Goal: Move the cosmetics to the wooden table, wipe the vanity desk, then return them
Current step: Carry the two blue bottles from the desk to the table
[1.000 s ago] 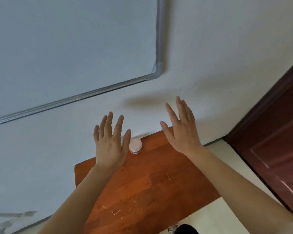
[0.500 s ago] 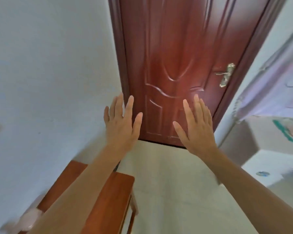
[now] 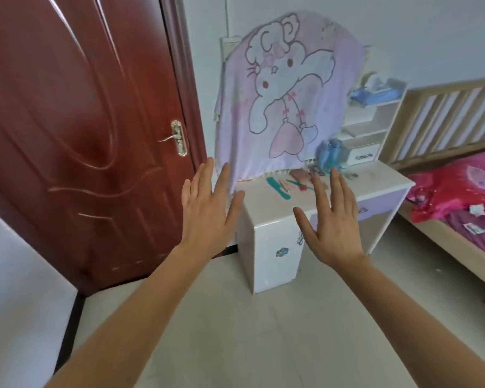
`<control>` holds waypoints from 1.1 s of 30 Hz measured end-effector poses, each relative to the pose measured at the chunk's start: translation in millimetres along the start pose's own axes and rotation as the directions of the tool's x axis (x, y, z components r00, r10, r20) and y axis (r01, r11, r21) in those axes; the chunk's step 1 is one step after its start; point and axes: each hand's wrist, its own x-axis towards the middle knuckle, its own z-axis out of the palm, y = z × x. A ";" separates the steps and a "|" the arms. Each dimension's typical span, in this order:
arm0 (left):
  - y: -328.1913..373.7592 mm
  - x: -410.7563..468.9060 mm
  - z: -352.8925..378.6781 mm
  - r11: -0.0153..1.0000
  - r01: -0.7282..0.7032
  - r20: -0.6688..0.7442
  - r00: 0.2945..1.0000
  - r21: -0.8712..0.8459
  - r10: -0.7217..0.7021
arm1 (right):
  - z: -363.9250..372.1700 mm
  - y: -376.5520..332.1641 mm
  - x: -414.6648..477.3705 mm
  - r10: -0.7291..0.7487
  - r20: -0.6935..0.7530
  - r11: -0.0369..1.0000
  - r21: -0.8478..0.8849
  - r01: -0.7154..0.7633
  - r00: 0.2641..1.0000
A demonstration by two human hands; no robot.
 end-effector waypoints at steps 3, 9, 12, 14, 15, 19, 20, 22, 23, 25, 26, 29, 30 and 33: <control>42.4 26.4 39.2 0.999 -0.047 0.054 0.997 -0.005 0.048 | -5.3 58.7 9.0 0.065 0.021 0.997 -0.032 -0.065 0.998; 82.4 90.4 125.7 0.992 -0.120 0.108 0.987 -0.025 0.122 | 22.8 148.5 44.4 0.130 0.051 0.989 -0.074 -0.126 0.990; 91.3 130.5 177.3 0.990 -0.127 0.128 0.983 -0.062 0.135 | 47.7 190.1 71.0 0.151 0.068 0.984 -0.104 -0.144 0.986; 95.9 163.5 213.1 0.987 -0.142 0.141 0.978 -0.079 0.153 | 64.1 220.9 94.3 0.154 0.085 0.980 -0.140 -0.141 0.984; 98.1 181.8 230.3 0.986 -0.144 0.152 0.976 -0.087 0.156 | 71.0 237.1 108.3 0.156 0.096 0.977 -0.162 -0.139 0.983; 110.7 260.4 292.5 0.983 -0.145 0.209 0.964 -0.113 0.166 | 90.5 302.8 174.7 0.197 0.130 0.958 -0.234 -0.163 0.972; 114.9 279.0 306.5 0.982 -0.156 0.227 0.958 -0.105 0.177 | 94.0 318.4 190.0 0.210 0.137 0.954 -0.247 -0.172 0.968; 124.1 313.4 334.0 0.981 -0.182 0.274 0.942 -0.074 0.195 | 102.4 350.1 215.6 0.235 0.140 0.945 -0.265 -0.192 0.962; 128.5 328.6 348.4 0.981 -0.183 0.318 0.928 -0.066 0.194 | 107.1 366.2 225.4 0.262 0.144 0.939 -0.267 -0.217 0.954; 135.0 352.7 377.5 0.983 -0.180 0.417 0.890 -0.044 0.182 | 117.6 397.6 239.9 0.330 0.165 0.920 -0.276 -0.277 0.930; 136.6 363.2 392.9 0.981 -0.192 0.452 0.873 -0.022 0.181 | 123.6 413.3 246.5 0.356 0.177 0.912 -0.282 -0.299 0.918; 138.8 393.3 440.4 0.970 -0.235 0.545 0.822 0.060 0.165 | 146.0 460.6 268.2 0.394 0.218 0.899 -0.291 -0.326 0.893; 140.1 402.3 455.3 0.970 -0.232 0.561 0.814 0.076 0.151 | 155.0 476.0 275.8 0.402 0.231 0.898 -0.289 -0.332 0.886; 143.6 430.5 501.8 0.981 -0.175 0.588 0.804 0.087 0.091 | 187.8 522.3 304.2 0.398 0.279 0.905 -0.279 -0.322 0.874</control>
